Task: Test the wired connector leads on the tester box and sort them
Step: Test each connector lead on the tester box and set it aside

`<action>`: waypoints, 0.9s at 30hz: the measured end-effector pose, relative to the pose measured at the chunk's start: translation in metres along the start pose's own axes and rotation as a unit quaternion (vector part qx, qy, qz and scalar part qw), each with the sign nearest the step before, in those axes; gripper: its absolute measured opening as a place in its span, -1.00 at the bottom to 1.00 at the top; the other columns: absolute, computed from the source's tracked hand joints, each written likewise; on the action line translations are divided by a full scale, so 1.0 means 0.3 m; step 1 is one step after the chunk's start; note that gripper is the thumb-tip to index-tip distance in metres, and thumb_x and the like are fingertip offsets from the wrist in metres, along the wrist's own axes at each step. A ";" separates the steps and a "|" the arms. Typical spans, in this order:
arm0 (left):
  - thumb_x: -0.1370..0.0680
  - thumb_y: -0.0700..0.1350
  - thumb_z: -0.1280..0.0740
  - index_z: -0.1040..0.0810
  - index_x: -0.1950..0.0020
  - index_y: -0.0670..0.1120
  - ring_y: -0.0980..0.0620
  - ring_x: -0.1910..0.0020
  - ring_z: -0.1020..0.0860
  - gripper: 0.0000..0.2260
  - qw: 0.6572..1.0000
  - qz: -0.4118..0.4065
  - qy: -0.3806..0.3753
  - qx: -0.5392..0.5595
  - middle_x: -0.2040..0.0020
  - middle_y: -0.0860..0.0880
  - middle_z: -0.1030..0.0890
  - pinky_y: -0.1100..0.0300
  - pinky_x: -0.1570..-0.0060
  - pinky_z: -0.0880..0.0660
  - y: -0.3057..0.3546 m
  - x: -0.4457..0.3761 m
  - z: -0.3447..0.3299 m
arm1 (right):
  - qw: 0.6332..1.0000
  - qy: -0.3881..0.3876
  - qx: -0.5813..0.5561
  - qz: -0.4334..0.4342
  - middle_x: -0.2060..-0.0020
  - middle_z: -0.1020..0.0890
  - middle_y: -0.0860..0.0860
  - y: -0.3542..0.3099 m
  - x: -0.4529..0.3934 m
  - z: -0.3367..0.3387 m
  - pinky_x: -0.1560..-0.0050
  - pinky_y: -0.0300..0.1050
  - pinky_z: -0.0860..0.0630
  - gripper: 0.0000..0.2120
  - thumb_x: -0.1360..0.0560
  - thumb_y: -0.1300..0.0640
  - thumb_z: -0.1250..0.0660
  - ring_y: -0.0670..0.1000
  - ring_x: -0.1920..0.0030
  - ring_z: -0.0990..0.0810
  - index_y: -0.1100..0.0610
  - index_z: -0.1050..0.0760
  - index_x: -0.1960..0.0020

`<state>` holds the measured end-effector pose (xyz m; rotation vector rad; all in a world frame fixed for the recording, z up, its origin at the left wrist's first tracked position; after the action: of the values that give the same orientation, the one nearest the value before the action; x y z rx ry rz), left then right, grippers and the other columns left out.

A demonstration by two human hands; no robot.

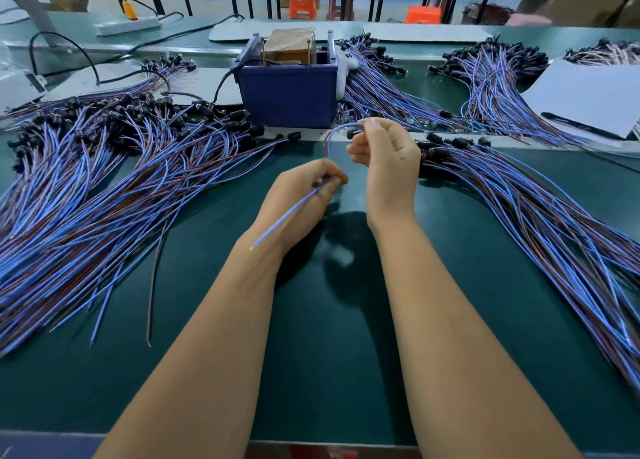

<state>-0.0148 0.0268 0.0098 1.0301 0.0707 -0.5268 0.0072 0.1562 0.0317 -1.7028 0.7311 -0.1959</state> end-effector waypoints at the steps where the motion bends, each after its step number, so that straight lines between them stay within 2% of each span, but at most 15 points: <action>1: -0.55 -0.21 -0.31 -0.65 0.02 -0.02 0.00 0.11 -0.56 -0.85 0.999 -0.022 -0.014 -0.039 0.11 -0.01 -0.66 0.09 -0.03 -0.51 0.014 0.003 -0.016 | 1.000 0.002 0.012 0.002 0.34 -0.57 0.01 -0.001 -0.001 -0.001 0.19 -0.16 -0.53 -0.88 -0.53 0.13 -0.31 -0.03 0.29 -0.55 0.11 -0.54 0.17; 5: -0.51 -0.19 -0.33 -0.66 -0.12 0.03 -0.05 0.07 -0.51 -0.75 0.980 -0.088 -0.084 -0.158 0.12 -0.05 -0.62 0.02 0.02 -0.48 0.061 0.023 -0.084 | 0.999 0.010 -0.015 -0.045 0.36 -0.59 0.04 0.004 -0.014 0.013 0.16 -0.15 -0.55 -0.89 -0.54 0.27 -0.29 0.02 0.27 -0.55 0.22 -0.57 0.12; 7: -0.52 -0.23 -0.31 -0.66 -0.15 0.04 -0.06 0.05 -0.54 -0.71 0.979 -0.108 -0.088 -0.151 0.13 -0.01 -0.64 0.01 0.02 -0.49 0.077 0.033 -0.095 | 0.998 0.021 -0.015 -0.051 0.34 -0.59 0.06 -0.003 -0.024 0.037 0.22 -0.20 -0.54 -0.87 -0.51 0.36 -0.26 0.03 0.27 -0.55 0.24 -0.57 0.12; 10: -0.53 -0.29 -0.26 -0.66 -0.16 0.06 -0.03 0.06 -0.62 -0.65 0.990 -0.088 -0.086 -0.067 0.06 0.08 -0.68 0.00 -0.03 -0.54 0.085 0.043 -0.105 | 0.999 0.024 0.005 -0.042 0.41 -0.59 -0.01 -0.032 -0.046 0.087 0.35 -0.24 -0.51 -0.80 -0.49 0.42 -0.22 -0.03 0.41 -0.58 0.21 -0.56 0.16; 13: -0.52 -0.29 -0.26 -0.67 -0.15 0.09 -0.01 0.11 -0.64 -0.63 0.991 -0.087 -0.090 -0.046 0.04 0.12 -0.70 0.03 0.02 -0.57 0.106 0.058 -0.138 | 0.996 0.010 0.077 -0.045 0.33 -0.60 0.00 -0.067 -0.092 0.153 0.49 -0.28 -0.41 -0.73 -0.48 0.44 -0.15 -0.07 0.52 -0.56 0.16 -0.54 0.19; 17: -0.45 -0.24 -0.25 -0.66 -0.21 0.08 0.17 0.14 -0.54 -0.58 0.979 -0.153 -0.123 -0.049 0.03 0.15 -0.67 0.13 0.07 -0.54 0.191 0.101 -0.222 | 0.972 -0.015 0.227 -0.055 0.26 -0.61 0.04 -0.079 -0.140 0.258 0.55 -0.35 -0.35 -0.63 -0.41 0.48 -0.08 -0.13 0.58 -0.49 0.11 -0.55 0.22; 19: -0.45 -0.26 -0.26 -0.64 -0.24 0.05 0.16 0.13 -0.52 -0.57 0.970 -0.191 -0.146 -0.039 0.03 0.13 -0.65 0.16 0.12 -0.52 0.247 0.130 -0.276 | 0.957 -0.010 0.288 -0.045 0.26 -0.61 0.02 -0.079 -0.154 0.311 0.46 -0.35 -0.42 -0.59 -0.39 0.49 -0.07 -0.11 0.48 -0.52 0.06 -0.54 0.25; 22: -0.49 -0.24 -0.30 -0.60 -0.27 0.05 0.13 0.08 -0.52 -0.60 0.959 -0.221 -0.164 -0.065 0.01 0.11 -0.63 0.19 0.13 -0.48 0.280 0.159 -0.331 | 0.937 0.002 0.349 -0.031 0.27 -0.63 -0.02 -0.098 -0.183 0.380 0.16 -0.11 -0.55 -0.54 -0.34 0.49 -0.07 0.02 0.24 -0.56 -0.01 -0.53 0.28; 25: -0.51 -0.20 -0.32 -0.64 -0.16 0.06 0.21 0.13 -0.50 -0.71 0.974 -0.170 -0.146 -0.048 0.04 0.18 -0.60 0.18 0.08 -0.49 0.244 0.132 -0.327 | 0.905 0.049 0.422 -0.025 0.18 -0.66 0.03 -0.147 -0.216 0.457 0.02 -0.06 -0.48 -0.58 -0.33 0.45 -0.10 0.10 0.10 -0.58 -0.02 -0.55 0.25; 27: -0.52 -0.22 -0.32 -0.66 -0.08 0.01 0.19 0.15 -0.52 -0.77 0.987 -0.123 -0.106 -0.015 0.10 0.21 -0.57 0.15 0.02 -0.50 0.222 0.106 -0.305 | 0.850 0.105 0.515 -0.030 0.07 -0.65 0.06 -0.182 -0.219 0.484 -0.15 -0.01 -0.34 -0.64 -0.41 0.36 -0.16 0.16 -0.10 -0.53 -0.01 -0.61 0.10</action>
<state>0.0602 0.1174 0.0056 0.9359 0.0157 -0.8555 0.0476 0.3175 0.0591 -0.6671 0.5569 -0.6926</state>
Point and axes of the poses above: each hand's wrist, its own x-axis away from the middle knuckle, its own z-axis out of the back of the hand, y = z × x, the point moved 6 cm from there along -x, towards the middle knuckle
